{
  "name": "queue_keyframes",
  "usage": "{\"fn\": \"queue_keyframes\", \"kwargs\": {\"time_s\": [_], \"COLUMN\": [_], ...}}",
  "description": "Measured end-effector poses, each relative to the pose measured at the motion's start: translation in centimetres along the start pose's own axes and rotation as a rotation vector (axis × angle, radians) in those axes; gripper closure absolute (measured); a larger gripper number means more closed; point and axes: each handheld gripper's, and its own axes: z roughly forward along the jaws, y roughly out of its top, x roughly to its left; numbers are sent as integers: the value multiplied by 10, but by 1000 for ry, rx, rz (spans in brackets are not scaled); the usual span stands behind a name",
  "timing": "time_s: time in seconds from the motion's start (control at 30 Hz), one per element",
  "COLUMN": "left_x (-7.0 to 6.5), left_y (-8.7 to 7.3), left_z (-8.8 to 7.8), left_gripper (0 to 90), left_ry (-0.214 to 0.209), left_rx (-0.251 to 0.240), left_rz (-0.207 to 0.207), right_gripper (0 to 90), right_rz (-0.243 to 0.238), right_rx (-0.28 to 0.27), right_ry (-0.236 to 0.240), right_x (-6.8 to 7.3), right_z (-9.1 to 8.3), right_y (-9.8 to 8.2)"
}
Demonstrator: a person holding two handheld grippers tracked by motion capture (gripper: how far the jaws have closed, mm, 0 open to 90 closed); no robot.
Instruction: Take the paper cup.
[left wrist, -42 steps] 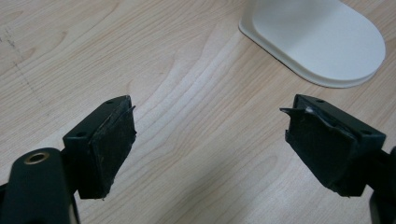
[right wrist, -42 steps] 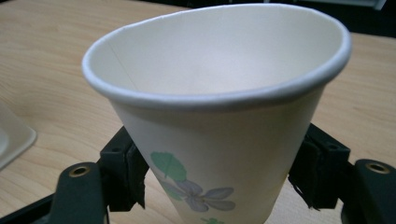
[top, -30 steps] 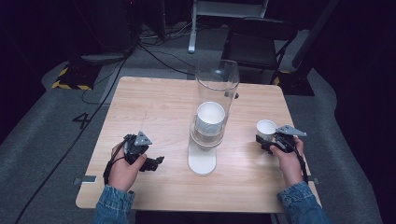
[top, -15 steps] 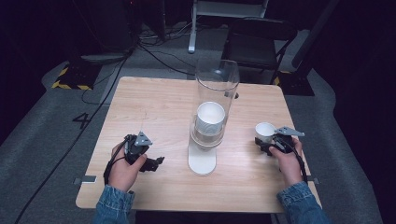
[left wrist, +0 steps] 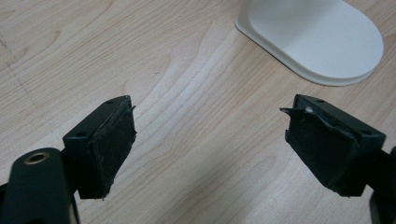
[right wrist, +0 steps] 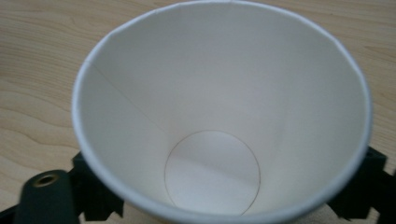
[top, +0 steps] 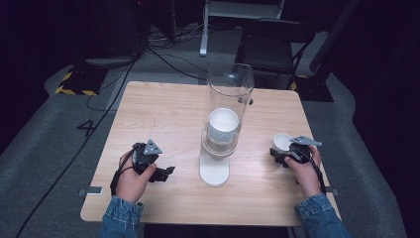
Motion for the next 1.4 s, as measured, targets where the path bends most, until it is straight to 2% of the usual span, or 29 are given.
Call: {"fn": "queue_keyframes", "kwargs": {"time_s": [0.2, 0.3, 0.4, 0.53, 0.6, 0.73, 0.87, 1.0, 1.13, 1.27, 1.4], "left_x": [0, 0, 1, 0, 0, -1, -1, -2, -3, -5, -7], "left_y": [0, 1, 1, 1, 1, 0, -2, -3, -2, -1, 1], "left_z": [1, 1, 0, 0, -2, -4, -7, -9, -9, -10, -10], "left_gripper": [157, 157, 157, 157, 157, 157, 157, 157, 157, 157, 157], "left_ry": [5, 3, 3, 0, -1, -8, -9, -9, -12, -28, -36], "left_rx": [0, -1, -1, -3, -8, -10, -11, -11, -8, -4, -1], "left_rz": [-1, 2, 13, -3, 3, 5, 8, 16, 26, 38, 46], "right_gripper": [161, 163, 163, 163, 163, 163, 163, 163, 167, 171, 173], "right_rz": [-14, -17, -9, 1, 4, 1, -2, -25, -49, -86, -143], "right_rx": [13, 16, 15, 4, -1, 4, -32, -49, -52, -52, -45], "right_ry": [16, 14, 18, 20, 20, 26, 33, 44, 79, 114, 132], "right_x": [4, 6, 6, 5, 5, 4, 7, 13, 23, 36, 50], "right_z": [-4, -12, -22, -36, -43, -62, -81, -96, -107, -119, -130], "right_y": [1, 3, 5, 6, 7, 10, 14, 16, 17, 20, 24]}}
